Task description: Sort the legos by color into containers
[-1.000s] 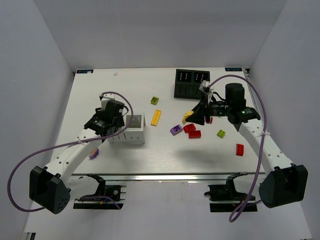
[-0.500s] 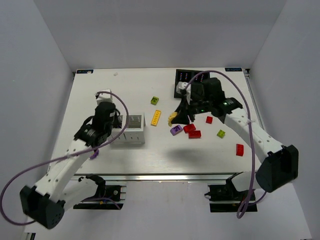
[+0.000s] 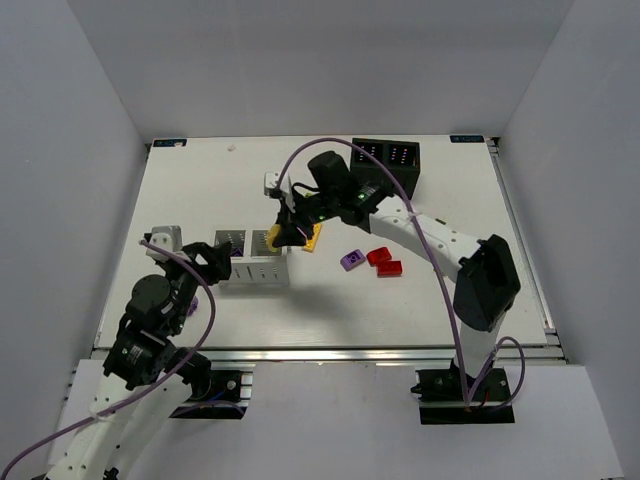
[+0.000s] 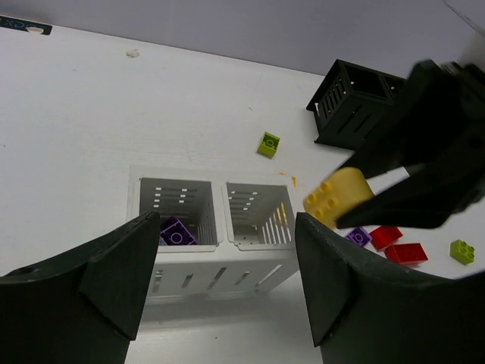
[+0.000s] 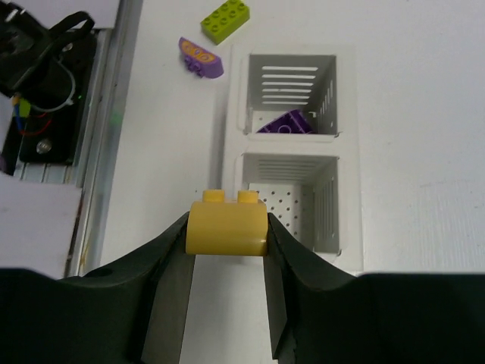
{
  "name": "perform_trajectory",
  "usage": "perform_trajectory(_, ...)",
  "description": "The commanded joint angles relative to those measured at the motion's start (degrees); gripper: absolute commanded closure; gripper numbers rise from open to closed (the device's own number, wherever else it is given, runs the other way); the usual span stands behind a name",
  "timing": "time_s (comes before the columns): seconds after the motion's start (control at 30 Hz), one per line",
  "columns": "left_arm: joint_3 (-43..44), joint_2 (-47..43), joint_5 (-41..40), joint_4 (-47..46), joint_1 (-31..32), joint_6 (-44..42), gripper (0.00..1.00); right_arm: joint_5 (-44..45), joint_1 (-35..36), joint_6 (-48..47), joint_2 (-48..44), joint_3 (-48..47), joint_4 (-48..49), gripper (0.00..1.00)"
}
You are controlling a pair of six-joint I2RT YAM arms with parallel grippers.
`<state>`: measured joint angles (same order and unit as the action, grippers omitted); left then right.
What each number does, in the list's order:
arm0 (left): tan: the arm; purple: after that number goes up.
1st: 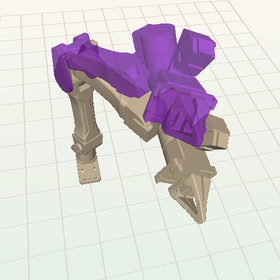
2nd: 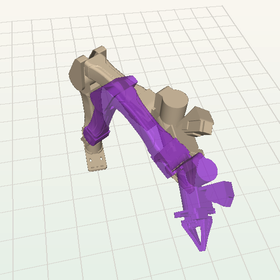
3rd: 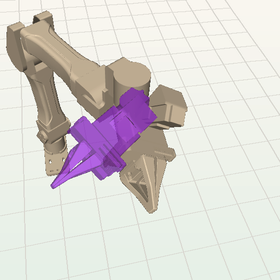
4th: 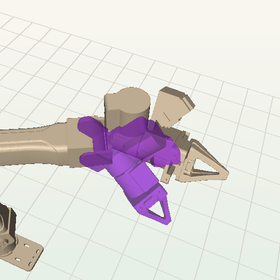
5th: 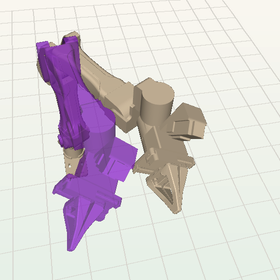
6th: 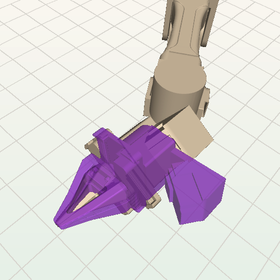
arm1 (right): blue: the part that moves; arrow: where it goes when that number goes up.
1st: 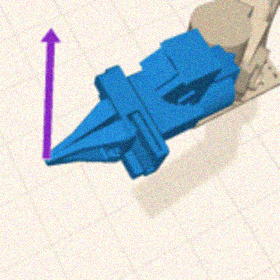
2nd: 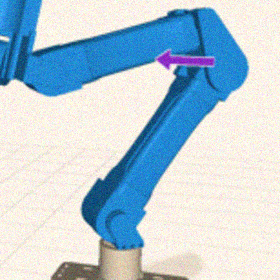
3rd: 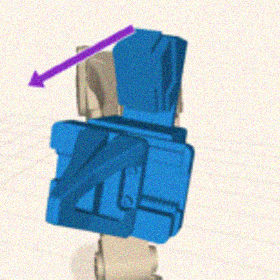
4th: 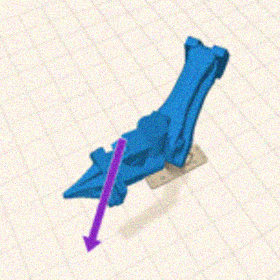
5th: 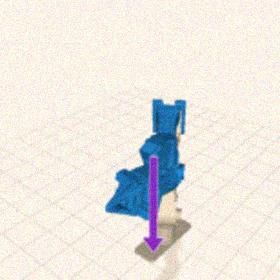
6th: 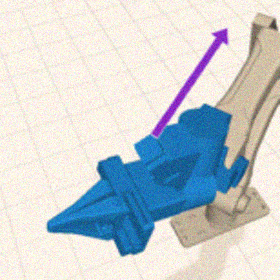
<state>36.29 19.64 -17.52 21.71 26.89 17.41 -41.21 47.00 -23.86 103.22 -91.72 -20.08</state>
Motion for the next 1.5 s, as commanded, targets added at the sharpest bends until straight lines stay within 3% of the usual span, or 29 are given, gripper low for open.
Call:
perform_trajectory(0.0, -0.6, -2.4, 0.8, 1.3, 0.4, -0.6, 0.18, 6.0, 1.4, 4.2, 3.3, -4.9, 5.9, 1.00)
perform_trajectory(0.17, 1.1, -2.8, 1.6, 3.3, 0.4, -0.5, 0.16, 9.6, 2.0, 7.2, 8.4, -8.7, 5.7, 1.00)
perform_trajectory(0.27, 1.7, -3.2, 2.6, 3.9, 0.4, -0.6, 0.15, 11.1, 2.0, 7.0, 9.8, -9.1, 5.3, 0.94)
perform_trajectory(0.3, 1.7, -3.3, 2.8, 3.9, 0.4, -0.6, 0.15, 11.3, 2.0, 6.9, 10.5, -9.2, 5.0, 0.86)
perform_trajectory(0.37, 1.7, -3.2, 3.4, 3.7, 0.4, -0.7, 0.15, 12.3, 1.8, 7.0, 11.0, -9.5, 4.4, 0.81)
perform_trajectory(0.5, 1.7, -2.1, 7.3, 2.7, 0.4, -0.2, 0.14, 11.4, 1.5, 6.4, 11.4, -10.8, 2.8, 0.46)
perform_trajectory(0.53, 1.6, -1.8, 8.3, 2.2, 0.4, 0.2, 0.14, 11.2, 1.4, 6.4, 11.1, -10.9, 2.6, 0.43)
perform_trajectory(0.6, 1.4, -0.4, 11.1, 1.1, 0.4, 0.6, 0.14, 10.4, 1.4, 7.3, 9.7, -11.1, 2.4, 0.37)
perform_trajectory(0.77, 1.6, 3.0, 15.3, -1.1, 0.4, 0.4, 0.14, 7.8, -0.1, 9.6, 5.9, -11.6, 2.1, 0.36)
perform_trajectory(0.87, 1.8, 4.4, 17.0, -3.2, 0.4, 0.3, 0.16, 8.9, -1.0, 11.5, 3.2, -10.9, 1.8, 0.40)
perform_trajectory(0.9, 1.9, 5.8, 17.4, -5.3, 0.4, 0.3, 0.19, 10.7, -1.5, 12.7, 2.5, -10.5, 1.8, 0.49)
perform_trajectory(0.93, 2.0, 7.4, 20.2, -6.5, 0.4, 0.3, 0.33, 12.8, -1.9, 14.3, 1.4, -9.8, 1.9, 0.61)
perform_trajectory(1.0, 3.6, 12.1, 28.0, -9.5, 0.9, 0.0, 0.58, 18.4, -5.6, 19.4, -3.4, -4.0, 5.5, 1.00)
perform_trajectory(1.07, 6.5, 21.8, 38.4, -11.2, 0.9, -1.1, 0.84, 18.8, -10.3, 23.0, -9.0, 0.6, 7.7, 1.00)
perform_trajectory(1.13, 8.2, 31.9, 45.2, -14.4, 0.9, -1.7, 0.89, 16.1, -18.4, 25.5, -11.7, 4.8, 7.4, 1.00)
perform_trajectory(1.17, 9.7, 34.9, 51.9, -15.8, 1.4, -2.6, 0.89, 12.0, -20.4, 26.7, -14.0, 6.0, 6.9, 1.00)
perform_trajectory(1.2, 10.6, 38.0, 54.5, -18.1, 1.4, -4.2, 0.87, 8.8, -27.0, 26.9, -15.0, 8.5, 5.6, 0.75)
perform_trajectory(1.23, 11.5, 40.8, 56.4, -19.0, 2.2, -4.7, 0.84, 3.0, -29.0, 27.0, -16.0, 9.9, 4.7, 0.54)
perform_trajectory(1.27, 12.6, 46.4, 57.3, -19.3, 2.7, -5.1, 0.75, 0.6, -30.9, 26.4, -17.9, 10.9, 3.3, 0.41)
perform_trajectory(1.3, 15.1, 49.2, 57.4, -19.4, 3.4, -5.7, 0.52, -1.1, -35.8, 24.5, -18.7, 11.7, -0.2, 0.33)
perform_trajectory(1.4, 20.0, 58.2, 54.0, -19.2, 7.4, -7.4, 0.31, -5.8, -41.4, 20.6, -23.0, 18.4, -2.3, 0.29)
perform_trajectory(1.47, 22.8, 62.4, 50.5, -17.8, 11.4, -8.2, 0.27, -8.6, -46.2, 20.3, -26.9, 24.9, -0.8, 0.29)
